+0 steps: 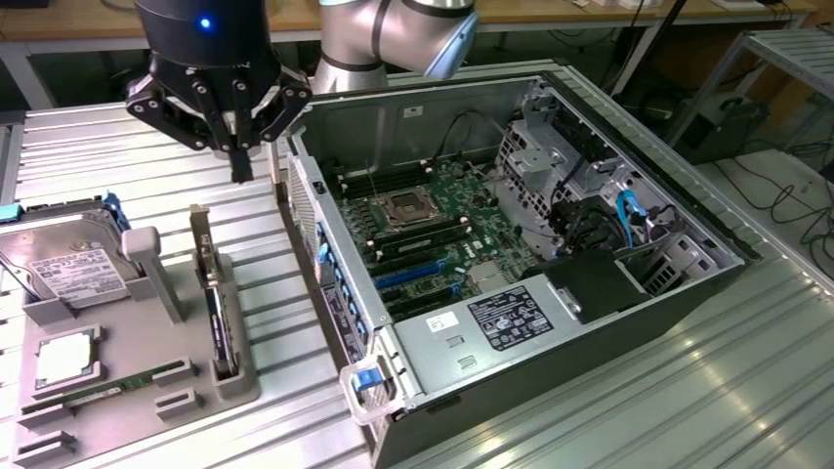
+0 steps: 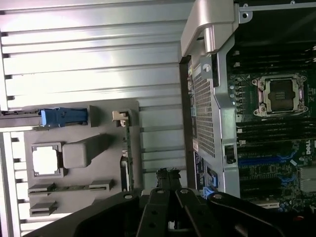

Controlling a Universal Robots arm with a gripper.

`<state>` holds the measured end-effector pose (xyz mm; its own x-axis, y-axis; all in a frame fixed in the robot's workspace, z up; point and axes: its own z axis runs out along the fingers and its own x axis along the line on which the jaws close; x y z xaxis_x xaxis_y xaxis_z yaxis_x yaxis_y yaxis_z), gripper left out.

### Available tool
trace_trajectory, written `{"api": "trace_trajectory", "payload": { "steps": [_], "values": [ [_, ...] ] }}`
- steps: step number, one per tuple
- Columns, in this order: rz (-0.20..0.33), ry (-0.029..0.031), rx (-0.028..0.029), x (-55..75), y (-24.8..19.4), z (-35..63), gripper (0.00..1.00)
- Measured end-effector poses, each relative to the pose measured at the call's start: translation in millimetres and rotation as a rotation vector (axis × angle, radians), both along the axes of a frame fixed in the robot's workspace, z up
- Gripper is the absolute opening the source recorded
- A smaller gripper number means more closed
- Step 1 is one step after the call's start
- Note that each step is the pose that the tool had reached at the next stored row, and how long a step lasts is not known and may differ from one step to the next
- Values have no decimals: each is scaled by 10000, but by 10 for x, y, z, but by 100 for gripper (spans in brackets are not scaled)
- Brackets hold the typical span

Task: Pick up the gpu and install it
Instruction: 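Reach for the gpu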

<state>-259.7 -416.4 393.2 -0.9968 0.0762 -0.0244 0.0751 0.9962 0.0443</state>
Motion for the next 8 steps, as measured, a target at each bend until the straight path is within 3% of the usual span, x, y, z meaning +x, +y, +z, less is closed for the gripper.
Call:
{"api": "trace_trajectory", "payload": {
  "steps": [8],
  "values": [
    [0,0,0,-146,-21,0,11]
  ]
}}
